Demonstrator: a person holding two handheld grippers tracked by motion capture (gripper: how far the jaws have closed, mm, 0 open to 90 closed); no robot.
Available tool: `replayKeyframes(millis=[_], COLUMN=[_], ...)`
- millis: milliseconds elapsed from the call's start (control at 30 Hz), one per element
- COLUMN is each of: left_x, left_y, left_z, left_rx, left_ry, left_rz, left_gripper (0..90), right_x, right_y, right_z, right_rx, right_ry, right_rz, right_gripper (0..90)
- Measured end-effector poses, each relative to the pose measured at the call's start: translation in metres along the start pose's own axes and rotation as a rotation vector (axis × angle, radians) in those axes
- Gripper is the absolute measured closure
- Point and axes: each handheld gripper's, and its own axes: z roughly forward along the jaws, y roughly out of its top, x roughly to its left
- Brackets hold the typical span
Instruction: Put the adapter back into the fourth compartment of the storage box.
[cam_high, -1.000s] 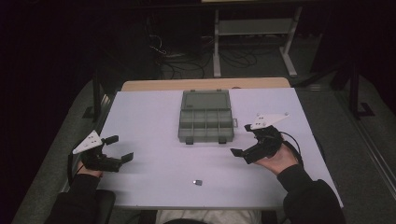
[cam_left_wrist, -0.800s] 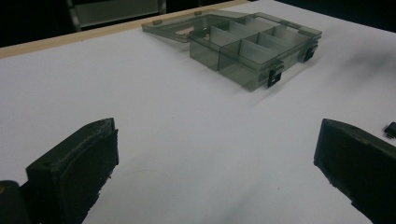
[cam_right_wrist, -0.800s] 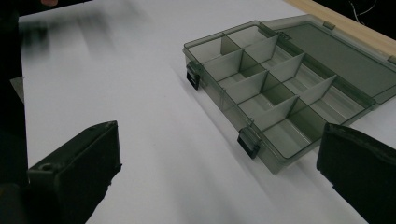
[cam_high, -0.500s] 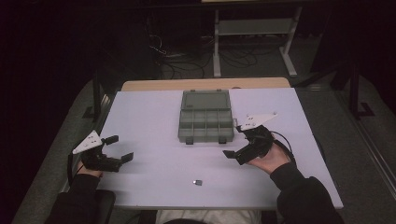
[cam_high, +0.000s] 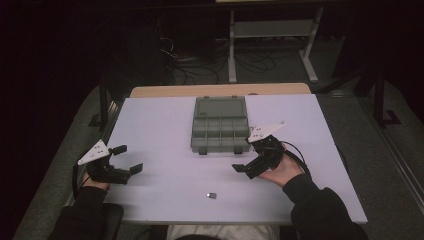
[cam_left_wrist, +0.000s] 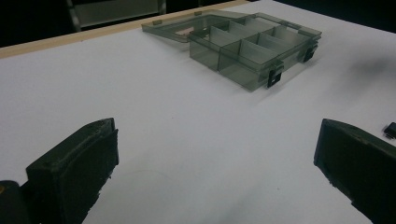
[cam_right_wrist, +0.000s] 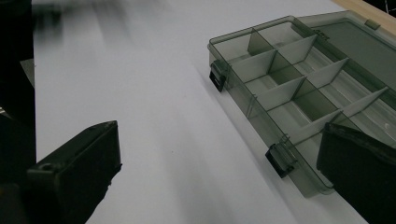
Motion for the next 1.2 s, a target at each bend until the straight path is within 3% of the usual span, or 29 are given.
replayKeyframes(millis=[1200], left_x=[0.0], left_y=[0.0], left_z=[0.0], left_rx=[0.001], left_ry=[-0.002], left_rz=[0.001], left_gripper=[0.0], right_x=[0.016], right_y=[0.007], right_z=[0.037], right_rx=[0.069], right_ry=[0.076], right_rz=[-0.051], right_gripper=[0.0])
